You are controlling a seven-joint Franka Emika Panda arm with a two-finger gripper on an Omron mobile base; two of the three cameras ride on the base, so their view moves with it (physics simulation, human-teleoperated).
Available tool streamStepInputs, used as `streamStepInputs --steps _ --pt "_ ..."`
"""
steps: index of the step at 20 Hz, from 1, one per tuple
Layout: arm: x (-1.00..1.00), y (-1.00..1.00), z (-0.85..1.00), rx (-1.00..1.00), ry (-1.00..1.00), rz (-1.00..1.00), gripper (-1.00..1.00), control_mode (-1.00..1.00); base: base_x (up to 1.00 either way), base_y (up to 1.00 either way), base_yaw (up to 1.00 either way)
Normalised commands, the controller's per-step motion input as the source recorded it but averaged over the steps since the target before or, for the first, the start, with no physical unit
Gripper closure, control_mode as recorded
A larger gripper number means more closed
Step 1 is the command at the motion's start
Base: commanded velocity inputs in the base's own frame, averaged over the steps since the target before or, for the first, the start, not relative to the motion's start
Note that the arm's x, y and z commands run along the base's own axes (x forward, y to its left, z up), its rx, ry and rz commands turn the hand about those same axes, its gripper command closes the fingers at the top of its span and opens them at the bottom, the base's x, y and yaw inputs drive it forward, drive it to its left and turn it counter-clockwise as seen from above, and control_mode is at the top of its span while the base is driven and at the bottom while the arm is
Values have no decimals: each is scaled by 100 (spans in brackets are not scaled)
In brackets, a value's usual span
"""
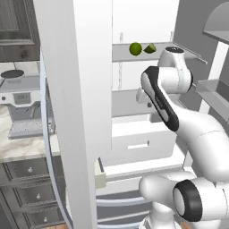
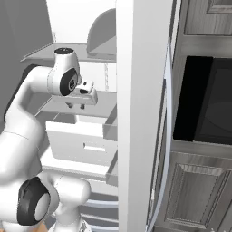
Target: Grab the lime and lemon wedge from the fridge, place them in the blender, close the lid, and turn on the blender to create a marinade.
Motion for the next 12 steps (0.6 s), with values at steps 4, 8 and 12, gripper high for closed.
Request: streamStepInputs --steps 4,8,12 --pt "-6 0 6 0 -9 0 -100 -100 0 0 0" --pt "-9 9 57 1 -44 -1 -100 -100 0 0 0" --pt "0 6 96 4 -42 -5 -100 -100 0 0 0"
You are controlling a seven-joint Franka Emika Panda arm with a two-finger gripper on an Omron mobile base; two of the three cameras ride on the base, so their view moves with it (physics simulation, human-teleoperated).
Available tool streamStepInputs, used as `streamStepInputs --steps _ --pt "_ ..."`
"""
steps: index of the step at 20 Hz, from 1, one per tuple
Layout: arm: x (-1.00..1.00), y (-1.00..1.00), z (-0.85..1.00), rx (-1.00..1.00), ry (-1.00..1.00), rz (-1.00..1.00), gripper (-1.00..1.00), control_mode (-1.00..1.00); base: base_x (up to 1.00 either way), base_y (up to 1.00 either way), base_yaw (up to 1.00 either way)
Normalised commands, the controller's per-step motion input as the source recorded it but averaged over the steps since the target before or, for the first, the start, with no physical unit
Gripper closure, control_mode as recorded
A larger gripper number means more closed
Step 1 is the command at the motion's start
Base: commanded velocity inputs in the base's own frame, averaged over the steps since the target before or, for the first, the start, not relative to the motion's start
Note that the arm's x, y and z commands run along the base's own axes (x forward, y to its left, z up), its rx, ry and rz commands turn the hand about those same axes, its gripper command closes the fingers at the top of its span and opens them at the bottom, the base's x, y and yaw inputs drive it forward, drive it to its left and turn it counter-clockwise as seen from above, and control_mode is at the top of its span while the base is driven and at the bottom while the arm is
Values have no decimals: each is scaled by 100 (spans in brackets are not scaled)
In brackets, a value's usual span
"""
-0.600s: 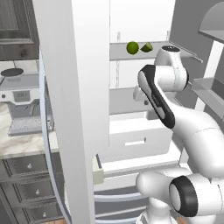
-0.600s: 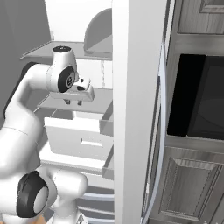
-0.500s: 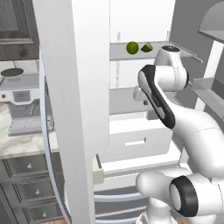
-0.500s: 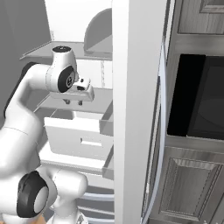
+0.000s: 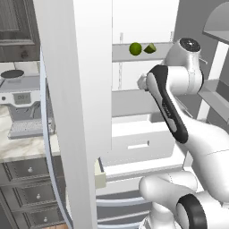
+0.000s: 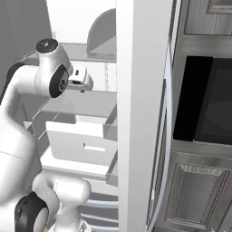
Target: Grab the lime and lemon wedge from the fridge, place them in the blender, close the lid, and turn on the blender to create a marinade.
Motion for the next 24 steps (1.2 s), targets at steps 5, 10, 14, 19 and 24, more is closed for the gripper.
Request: streamStepInputs --steps 5,10,14,19,24 --pt "3 6 100 5 -46 -11 -100 -100 0 0 0" --pt "48 13 71 5 -20 -20 -100 -100 0 0 0" --pt "55 5 17 3 0 -14 -100 -100 0 0 0" --pt "17 0 0 0 2 -2 -100 -100 0 0 0" --pt "55 -3 0 0 12 11 -100 -100 0 0 0"
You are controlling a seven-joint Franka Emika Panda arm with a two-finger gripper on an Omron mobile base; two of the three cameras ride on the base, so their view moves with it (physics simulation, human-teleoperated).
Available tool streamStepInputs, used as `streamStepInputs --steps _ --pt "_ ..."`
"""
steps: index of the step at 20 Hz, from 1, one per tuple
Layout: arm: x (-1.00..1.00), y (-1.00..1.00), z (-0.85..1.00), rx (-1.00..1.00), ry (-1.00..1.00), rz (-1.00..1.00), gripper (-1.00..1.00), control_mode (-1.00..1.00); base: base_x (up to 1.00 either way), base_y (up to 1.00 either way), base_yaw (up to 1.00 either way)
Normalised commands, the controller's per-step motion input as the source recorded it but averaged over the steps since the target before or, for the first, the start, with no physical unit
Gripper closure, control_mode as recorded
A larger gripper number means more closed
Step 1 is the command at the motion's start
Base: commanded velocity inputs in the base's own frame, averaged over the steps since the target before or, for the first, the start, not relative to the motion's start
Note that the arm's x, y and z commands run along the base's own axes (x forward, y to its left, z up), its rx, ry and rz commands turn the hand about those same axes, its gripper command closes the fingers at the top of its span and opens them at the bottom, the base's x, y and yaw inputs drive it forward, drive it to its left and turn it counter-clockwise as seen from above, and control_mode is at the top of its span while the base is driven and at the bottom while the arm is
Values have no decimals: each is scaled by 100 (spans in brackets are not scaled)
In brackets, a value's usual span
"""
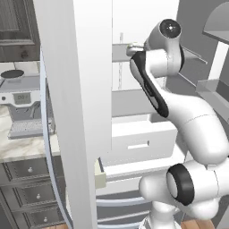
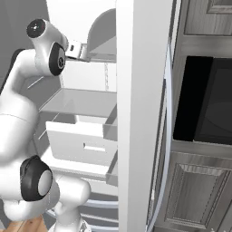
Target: Grab the lime and lemon wedge from the fridge, place them in the blender, close the lid, and turn on the blender to create a marinade.
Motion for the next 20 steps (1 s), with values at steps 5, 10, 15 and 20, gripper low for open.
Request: streamStepInputs --steps 5,10,15,20 --pt "18 0 -7 -1 1 1 -100 -100 0 0 0" --pt "52 0 -2 0 0 0 -100 -100 0 0 0" --pt "71 2 -19 0 0 0 -100 -100 0 0 0" --pt "60 0 -8 0 0 0 -100 -100 0 0 0"
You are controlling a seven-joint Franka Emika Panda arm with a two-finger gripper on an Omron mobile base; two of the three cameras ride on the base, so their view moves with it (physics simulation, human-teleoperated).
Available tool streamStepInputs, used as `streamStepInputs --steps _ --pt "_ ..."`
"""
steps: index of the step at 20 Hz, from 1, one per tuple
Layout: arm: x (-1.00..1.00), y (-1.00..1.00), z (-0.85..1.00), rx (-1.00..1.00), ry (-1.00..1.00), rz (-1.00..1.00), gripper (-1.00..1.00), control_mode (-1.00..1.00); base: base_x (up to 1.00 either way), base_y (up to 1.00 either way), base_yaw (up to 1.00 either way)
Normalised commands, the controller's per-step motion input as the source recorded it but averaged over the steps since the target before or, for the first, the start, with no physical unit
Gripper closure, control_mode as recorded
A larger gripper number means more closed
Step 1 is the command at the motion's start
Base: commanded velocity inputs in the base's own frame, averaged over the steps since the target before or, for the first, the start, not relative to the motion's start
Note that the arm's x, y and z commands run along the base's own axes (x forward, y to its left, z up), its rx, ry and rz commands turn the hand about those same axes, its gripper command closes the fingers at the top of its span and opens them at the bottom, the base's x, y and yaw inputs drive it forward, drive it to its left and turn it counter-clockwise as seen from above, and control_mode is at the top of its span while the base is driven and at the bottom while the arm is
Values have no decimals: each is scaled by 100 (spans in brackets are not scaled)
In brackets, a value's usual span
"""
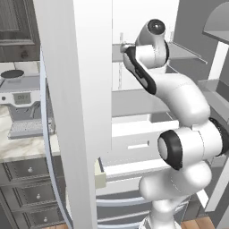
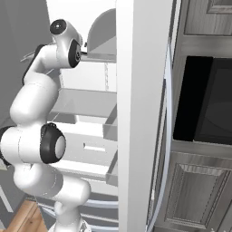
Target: Grab the lime and lemon wedge from the fridge, place them in the blender, close the lid, and turn on the blender to create a marinade.
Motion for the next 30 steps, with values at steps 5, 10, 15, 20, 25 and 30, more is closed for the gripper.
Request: streamStepInputs --steps 5,10,15,20,25,30 --pt "49 0 0 0 0 0 -100 -100 0 0 0" --pt "39 0 0 0 0 0 -100 -100 0 0 0" --pt "35 0 -5 0 0 0 -100 -100 0 0 0" --pt "25 0 -11 0 0 0 -100 -100 0 0 0" --pt "4 -2 -22 0 0 0 100 -100 0 0 0" --pt "0 0 -3 0 -1 0 100 -100 0 0 0"
